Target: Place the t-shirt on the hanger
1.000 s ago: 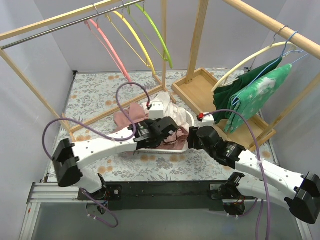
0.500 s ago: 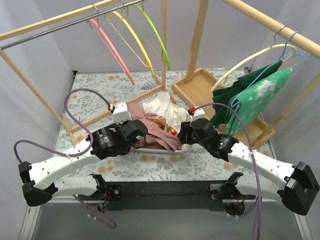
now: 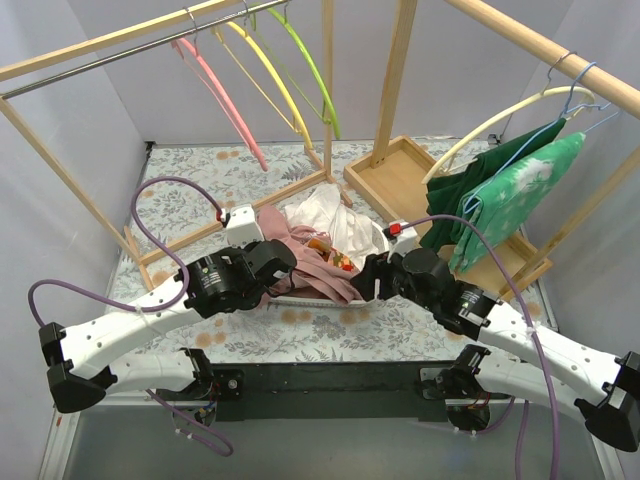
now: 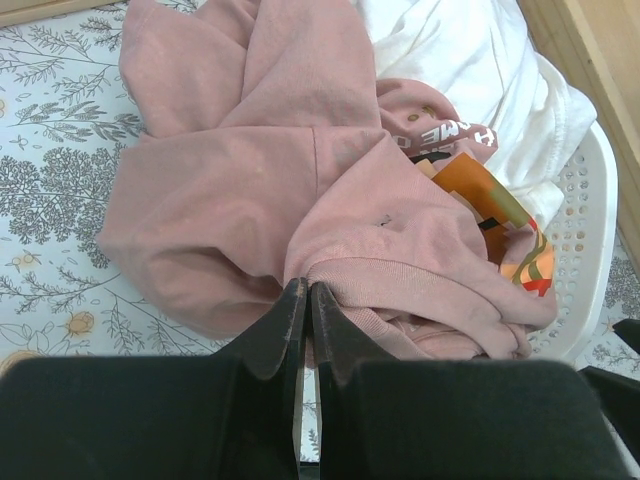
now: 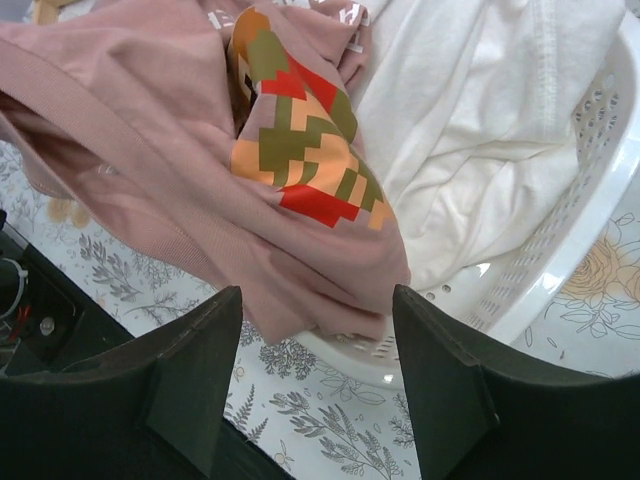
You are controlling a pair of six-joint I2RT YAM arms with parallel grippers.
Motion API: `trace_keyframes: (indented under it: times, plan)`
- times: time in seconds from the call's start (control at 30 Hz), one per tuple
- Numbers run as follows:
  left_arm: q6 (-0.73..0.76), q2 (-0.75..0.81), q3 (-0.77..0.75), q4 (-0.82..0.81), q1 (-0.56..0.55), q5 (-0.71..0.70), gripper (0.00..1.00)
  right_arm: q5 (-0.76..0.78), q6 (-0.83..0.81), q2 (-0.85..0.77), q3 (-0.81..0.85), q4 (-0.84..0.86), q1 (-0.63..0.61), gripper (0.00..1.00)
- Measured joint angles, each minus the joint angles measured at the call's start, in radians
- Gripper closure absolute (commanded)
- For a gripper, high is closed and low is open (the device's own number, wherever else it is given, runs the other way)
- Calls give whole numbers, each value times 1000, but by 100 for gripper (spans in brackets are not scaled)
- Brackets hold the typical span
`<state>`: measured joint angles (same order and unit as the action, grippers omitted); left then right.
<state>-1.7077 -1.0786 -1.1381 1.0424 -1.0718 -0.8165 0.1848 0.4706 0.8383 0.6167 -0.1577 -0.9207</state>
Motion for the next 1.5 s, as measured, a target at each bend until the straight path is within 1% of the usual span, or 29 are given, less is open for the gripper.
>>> trace_keyframes:
  times: [0.07,0.33,0.37,0.43,0.47,0.5,0.63,0.67,0.7,0.77,0.87,0.93,1.03,1.23,1.33,1.4,1.5]
  plan:
    - [6,-2,-1,-1,2,0,100,-6,-5,12,-3,0,-15,32]
    - [26,-30,-21,-7,4,-4,100,16,-22,140,-2,-8,-117,34]
    - [27,-32,-22,-9,5,-3,100,21,-23,153,0,-9,-124,40]
    - [29,-35,-22,-14,6,-3,100,35,-23,186,8,-11,-135,47]
    - [31,-35,-22,-18,8,-3,100,47,-20,199,10,-11,-137,54]
    - [32,-35,-23,-19,8,-3,100,66,-16,213,11,-11,-140,56]
    - [40,-36,-23,-26,8,-3,100,159,6,253,25,-13,-140,58]
    - [43,-36,-26,-25,9,-3,100,179,7,262,34,-12,-140,71]
    - [46,-36,-31,-26,9,-3,100,198,6,274,46,-11,-140,81]
    - [56,-36,-45,-27,9,-3,100,230,1,304,80,-12,-140,98]
    - [87,-37,-86,-26,10,-2,100,266,-5,335,143,-31,-140,99]
    - [120,-43,-154,-18,10,0,100,303,-15,337,217,-84,-140,99]
    - [199,-46,-280,-38,10,3,100,365,-55,333,383,-143,-140,99]
    - [423,-47,-540,-161,10,27,100,451,-160,354,787,-191,-140,99]
    - [542,-81,-698,-210,10,32,100,492,-226,419,1019,-199,-140,99]
    - [645,-126,-835,-269,10,24,100,517,-277,491,1193,-201,-140,99]
    - [782,-160,-938,-389,10,13,100,540,-350,589,1418,-203,-140,99]
